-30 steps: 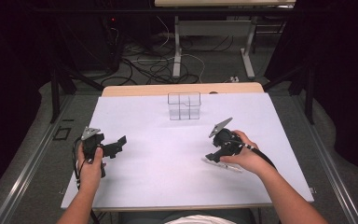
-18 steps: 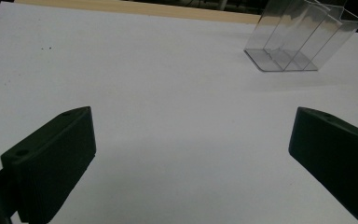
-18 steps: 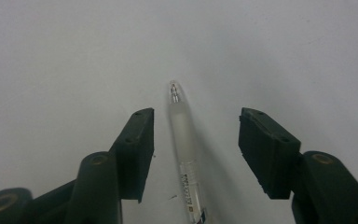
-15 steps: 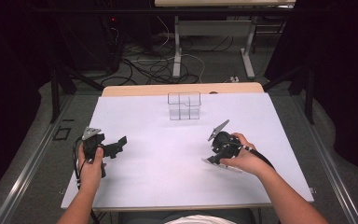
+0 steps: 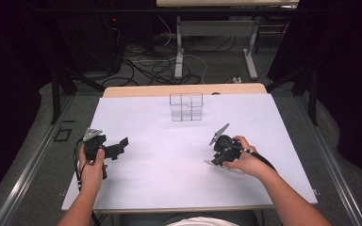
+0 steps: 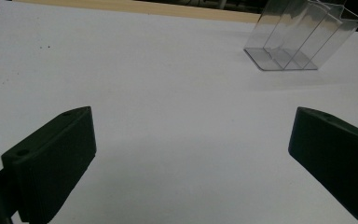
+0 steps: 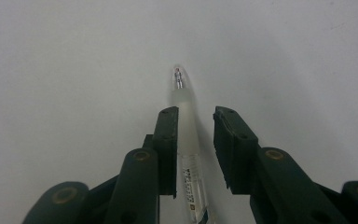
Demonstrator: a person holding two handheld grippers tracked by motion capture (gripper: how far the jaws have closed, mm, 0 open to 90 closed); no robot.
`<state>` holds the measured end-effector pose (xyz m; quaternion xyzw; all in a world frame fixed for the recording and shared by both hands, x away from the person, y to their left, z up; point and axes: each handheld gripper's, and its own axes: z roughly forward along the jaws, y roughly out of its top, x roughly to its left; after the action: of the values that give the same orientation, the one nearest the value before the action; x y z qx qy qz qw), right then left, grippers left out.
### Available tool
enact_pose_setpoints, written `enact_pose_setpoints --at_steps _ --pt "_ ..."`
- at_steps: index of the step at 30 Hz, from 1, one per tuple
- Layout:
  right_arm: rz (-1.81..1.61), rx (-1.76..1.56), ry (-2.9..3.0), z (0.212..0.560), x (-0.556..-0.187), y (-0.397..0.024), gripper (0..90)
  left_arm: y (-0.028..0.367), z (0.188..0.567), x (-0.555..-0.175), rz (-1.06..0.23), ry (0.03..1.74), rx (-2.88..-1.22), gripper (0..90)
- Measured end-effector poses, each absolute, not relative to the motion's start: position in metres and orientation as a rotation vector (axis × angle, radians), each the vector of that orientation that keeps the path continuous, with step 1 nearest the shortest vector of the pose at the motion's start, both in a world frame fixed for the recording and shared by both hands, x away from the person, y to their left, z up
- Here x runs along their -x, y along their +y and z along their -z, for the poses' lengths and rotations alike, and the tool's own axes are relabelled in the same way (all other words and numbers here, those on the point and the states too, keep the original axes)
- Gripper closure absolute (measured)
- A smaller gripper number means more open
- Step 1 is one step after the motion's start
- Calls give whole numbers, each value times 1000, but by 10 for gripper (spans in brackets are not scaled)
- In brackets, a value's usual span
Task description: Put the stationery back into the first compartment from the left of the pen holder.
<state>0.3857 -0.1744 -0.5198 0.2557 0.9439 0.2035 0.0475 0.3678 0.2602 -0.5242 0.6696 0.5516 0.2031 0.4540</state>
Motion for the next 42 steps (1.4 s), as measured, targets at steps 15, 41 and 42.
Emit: enact_pose_setpoints --at_steps 15,41,42 --pt "-559 -746 2908 530 -386 -168 748 260 524 -368 -503 1360 -1649 8" --pt "-533 -710 2921 530 -385 -165 800 260 524 -368 -502 1362 -1653 11" --pt "-544 -709 2927 531 -385 -166 800 260 524 -368 -502 1362 -1653 11"
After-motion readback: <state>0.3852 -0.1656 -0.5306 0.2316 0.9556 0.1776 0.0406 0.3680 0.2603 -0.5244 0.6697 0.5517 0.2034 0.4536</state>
